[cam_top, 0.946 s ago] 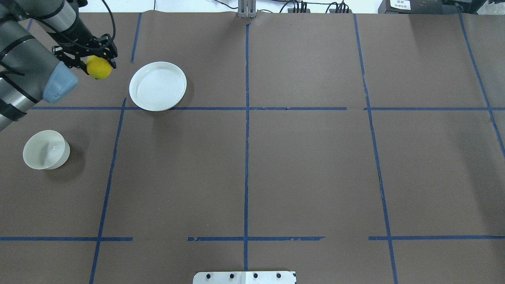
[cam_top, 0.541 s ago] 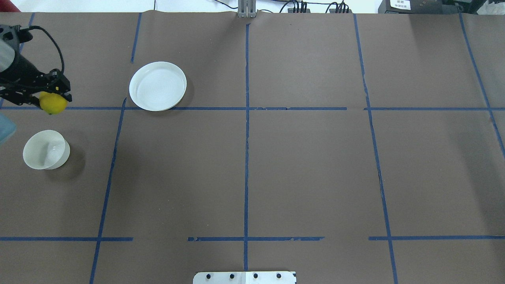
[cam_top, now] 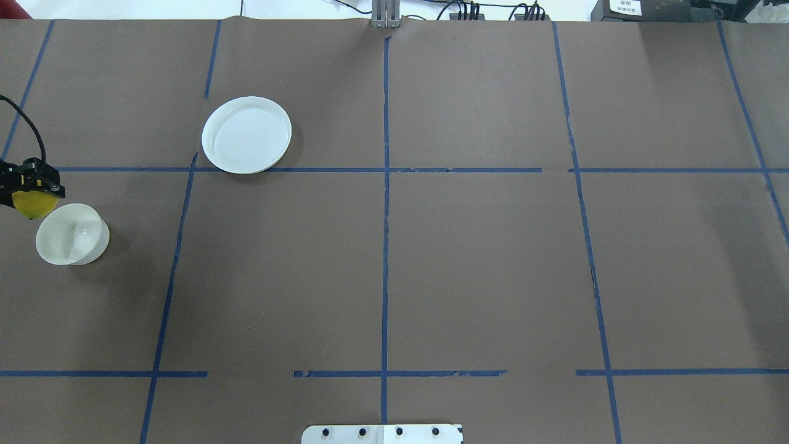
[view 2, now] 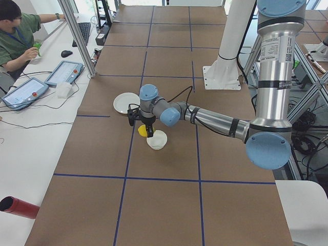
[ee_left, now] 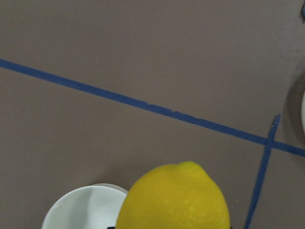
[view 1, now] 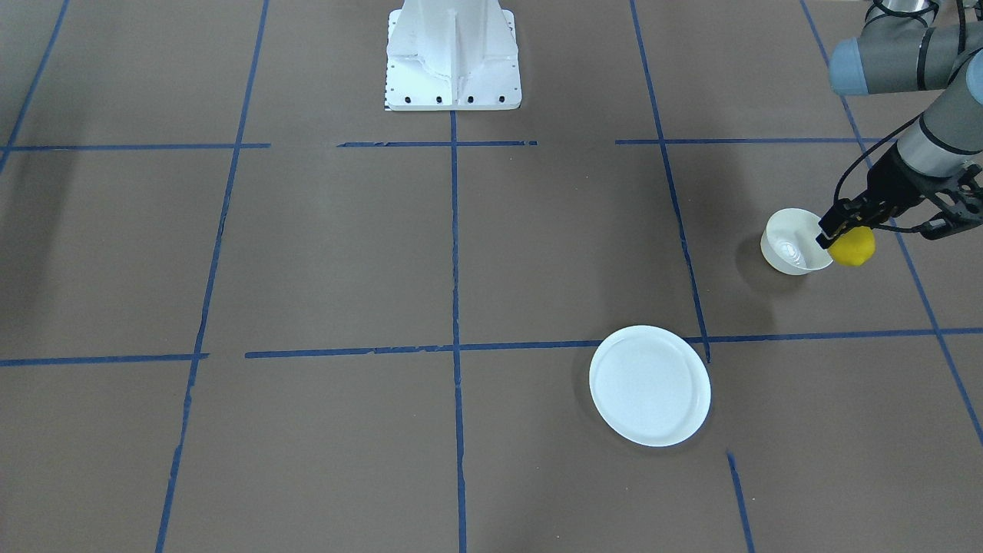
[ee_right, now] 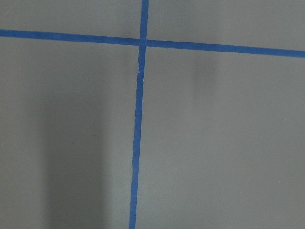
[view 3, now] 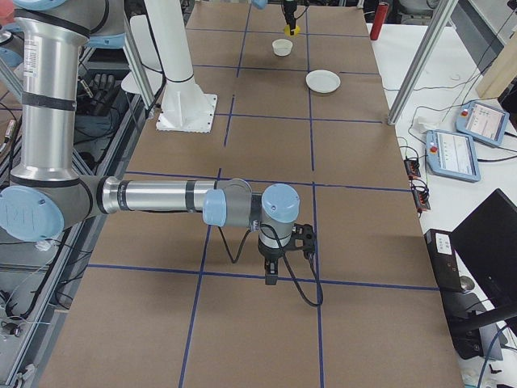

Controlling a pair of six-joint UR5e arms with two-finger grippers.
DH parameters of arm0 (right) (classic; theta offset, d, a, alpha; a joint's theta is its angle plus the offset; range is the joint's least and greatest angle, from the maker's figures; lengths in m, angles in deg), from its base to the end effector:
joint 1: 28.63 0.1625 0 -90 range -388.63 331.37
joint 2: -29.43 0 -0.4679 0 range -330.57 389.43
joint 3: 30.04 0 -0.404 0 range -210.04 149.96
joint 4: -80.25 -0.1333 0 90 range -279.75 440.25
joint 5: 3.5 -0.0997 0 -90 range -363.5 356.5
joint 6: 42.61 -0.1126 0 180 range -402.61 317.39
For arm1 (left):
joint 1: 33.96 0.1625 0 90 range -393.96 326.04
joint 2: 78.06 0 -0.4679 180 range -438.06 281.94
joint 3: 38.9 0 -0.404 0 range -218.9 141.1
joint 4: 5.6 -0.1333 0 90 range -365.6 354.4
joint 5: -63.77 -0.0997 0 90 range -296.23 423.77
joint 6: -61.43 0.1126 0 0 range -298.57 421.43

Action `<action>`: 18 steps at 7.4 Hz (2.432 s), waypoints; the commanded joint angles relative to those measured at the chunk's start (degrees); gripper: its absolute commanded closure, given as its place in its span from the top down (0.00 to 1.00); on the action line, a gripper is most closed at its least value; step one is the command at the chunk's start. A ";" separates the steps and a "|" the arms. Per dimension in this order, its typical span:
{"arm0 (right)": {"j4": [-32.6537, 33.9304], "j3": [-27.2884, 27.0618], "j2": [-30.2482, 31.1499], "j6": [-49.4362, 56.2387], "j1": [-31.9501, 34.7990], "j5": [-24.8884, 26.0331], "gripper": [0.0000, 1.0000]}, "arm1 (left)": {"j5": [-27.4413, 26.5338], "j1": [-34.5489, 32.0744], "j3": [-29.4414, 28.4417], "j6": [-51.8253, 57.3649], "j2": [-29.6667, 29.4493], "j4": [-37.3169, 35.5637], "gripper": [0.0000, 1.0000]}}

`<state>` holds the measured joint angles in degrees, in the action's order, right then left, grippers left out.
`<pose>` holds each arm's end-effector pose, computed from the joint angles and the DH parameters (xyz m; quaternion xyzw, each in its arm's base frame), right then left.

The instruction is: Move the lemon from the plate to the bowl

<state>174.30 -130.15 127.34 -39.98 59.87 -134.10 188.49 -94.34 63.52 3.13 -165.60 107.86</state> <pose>0.0486 -0.4376 0.6991 -0.0117 -0.3470 -0.0282 0.9374 0.1929 -0.4793 0.5824 -0.0008 0.3962 -0.1433 0.9069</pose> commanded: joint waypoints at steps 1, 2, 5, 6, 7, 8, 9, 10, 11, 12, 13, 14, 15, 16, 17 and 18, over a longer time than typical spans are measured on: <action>0.00 0.00 0.00 0.00 0.00 0.00 1.00 | -0.35 3.42 -0.99 -2.43 2.47 5.88 0.26; 0.00 0.00 0.00 0.00 0.00 0.00 1.00 | -0.26 4.83 -1.08 -2.96 2.56 5.90 0.26; 0.00 0.00 0.00 0.00 0.00 0.00 1.00 | -0.26 5.63 -2.39 -2.70 2.47 5.98 0.70; 0.00 0.00 0.00 0.00 0.00 0.00 1.00 | -0.26 5.54 -2.40 -2.70 2.47 5.98 0.98; 0.00 0.00 0.00 0.00 0.00 0.00 1.00 | -0.26 5.54 -2.31 -2.88 2.38 5.98 1.00; 0.00 0.00 0.00 0.00 0.00 0.00 1.00 | 0.35 5.54 -2.22 -2.70 2.21 5.98 1.00; 0.00 0.00 0.00 0.00 0.00 0.00 1.00 | 0.44 5.46 -1.52 -2.35 2.21 5.98 1.00; 0.00 0.00 0.00 0.00 0.00 0.00 1.00 | 0.44 5.28 -1.26 -1.74 2.03 5.90 1.00; 0.00 0.00 0.00 0.00 0.00 0.00 1.00 | 0.44 4.84 -0.12 3.22 2.64 5.72 1.00; 0.00 0.00 0.00 0.00 0.00 0.00 1.00 | 0.53 2.66 0.76 8.93 3.43 5.11 1.00; 0.00 0.00 0.00 0.00 0.00 0.00 1.00 | 0.62 -1.10 0.77 15.95 3.70 5.02 1.00; 0.00 0.00 0.00 0.00 0.00 0.00 1.00 | 2.97 -5.84 0.68 26.37 5.18 2.75 1.00; 0.00 0.00 0.00 0.00 0.00 0.00 1.00 | 4.12 -10.84 0.85 35.53 5.20 -2.66 1.00; 0.00 0.00 0.00 0.00 0.00 0.00 1.00 | 4.13 -14.72 0.68 44.75 5.28 -7.59 1.00; 0.00 0.00 0.00 0.00 0.00 0.00 1.00 | 4.13 -20.42 0.16 54.59 5.28 -13.38 1.00; 0.00 0.00 0.00 0.00 0.00 0.00 1.00 | 4.31 -25.87 -0.11 60.00 5.37 -19.70 1.00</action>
<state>174.30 -130.15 127.34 -39.98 59.88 -134.10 192.57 -113.22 63.81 53.76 -160.34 95.96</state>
